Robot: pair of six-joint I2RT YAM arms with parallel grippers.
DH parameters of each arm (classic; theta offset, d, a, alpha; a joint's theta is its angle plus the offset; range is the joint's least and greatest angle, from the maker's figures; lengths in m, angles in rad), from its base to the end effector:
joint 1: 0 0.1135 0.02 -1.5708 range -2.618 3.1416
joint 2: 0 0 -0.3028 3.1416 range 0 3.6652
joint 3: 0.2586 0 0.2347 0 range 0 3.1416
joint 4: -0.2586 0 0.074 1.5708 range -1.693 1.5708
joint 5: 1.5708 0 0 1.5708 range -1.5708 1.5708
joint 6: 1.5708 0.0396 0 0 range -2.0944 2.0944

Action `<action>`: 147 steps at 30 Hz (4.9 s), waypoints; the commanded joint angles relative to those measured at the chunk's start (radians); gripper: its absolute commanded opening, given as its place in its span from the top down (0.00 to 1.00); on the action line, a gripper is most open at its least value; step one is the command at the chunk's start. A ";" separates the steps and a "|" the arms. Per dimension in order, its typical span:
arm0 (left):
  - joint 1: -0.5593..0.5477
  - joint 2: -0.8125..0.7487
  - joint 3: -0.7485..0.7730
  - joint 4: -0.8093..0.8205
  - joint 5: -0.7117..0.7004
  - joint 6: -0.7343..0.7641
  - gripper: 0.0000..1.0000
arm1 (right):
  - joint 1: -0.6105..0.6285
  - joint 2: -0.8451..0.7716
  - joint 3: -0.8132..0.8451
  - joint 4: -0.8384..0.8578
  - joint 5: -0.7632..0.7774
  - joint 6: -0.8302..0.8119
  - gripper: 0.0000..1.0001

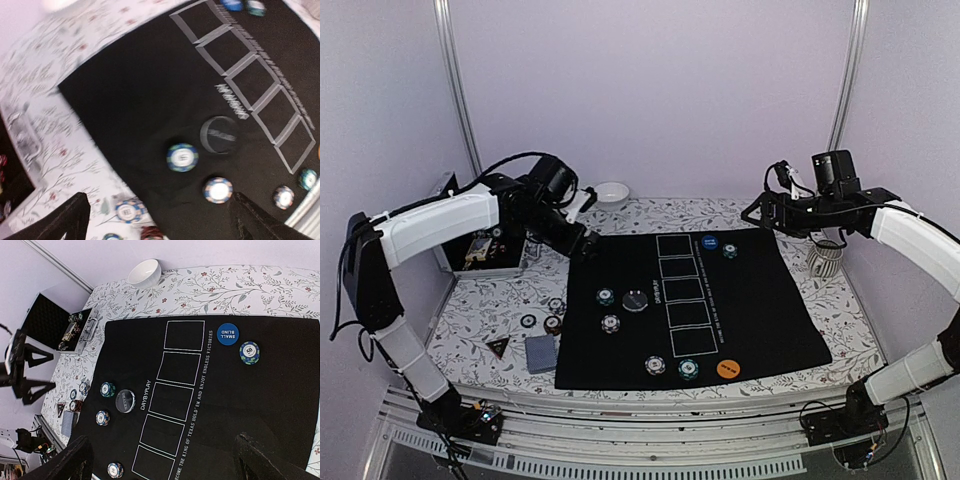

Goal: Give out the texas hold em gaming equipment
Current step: Place the poker chips pile at the big blind area, then pick up the pile of poker chips from the pile of poker chips, then pass from the left arm to the right

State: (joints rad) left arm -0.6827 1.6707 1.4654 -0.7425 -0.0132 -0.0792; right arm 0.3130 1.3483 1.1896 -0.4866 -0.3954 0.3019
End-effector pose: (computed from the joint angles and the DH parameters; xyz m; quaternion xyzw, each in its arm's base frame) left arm 0.2725 -0.2209 0.3350 0.2810 0.9094 -0.1081 0.2868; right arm 0.2570 0.0992 0.3658 -0.0925 0.8769 0.3000 0.3640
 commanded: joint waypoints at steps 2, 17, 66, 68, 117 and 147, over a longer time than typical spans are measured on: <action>0.160 0.027 -0.128 -0.058 -0.147 -0.132 0.02 | 0.003 -0.021 0.004 0.002 0.017 -0.007 0.01; 0.204 0.198 -0.275 0.062 -0.029 -0.152 0.02 | 0.002 -0.013 0.001 -0.003 0.040 -0.020 0.01; 0.204 0.115 -0.236 -0.010 -0.120 -0.104 1.00 | 0.002 -0.014 0.045 -0.009 0.024 -0.025 0.01; 0.191 0.100 -0.222 -0.027 -0.119 -0.092 1.00 | 0.003 -0.017 0.043 -0.007 0.017 -0.022 0.01; -0.291 0.057 0.119 -0.167 -0.105 0.223 1.00 | 0.461 0.672 0.087 1.015 -0.639 0.707 0.61; -0.290 -0.581 -0.929 1.348 0.016 0.485 0.03 | 0.404 0.541 0.048 0.915 -0.700 0.626 0.98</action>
State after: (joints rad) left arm -0.9661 1.1957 0.8398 -0.0875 -0.1226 0.2771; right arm 0.7246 1.9583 1.2427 0.4477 -1.0603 0.9638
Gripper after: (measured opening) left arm 0.893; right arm 0.139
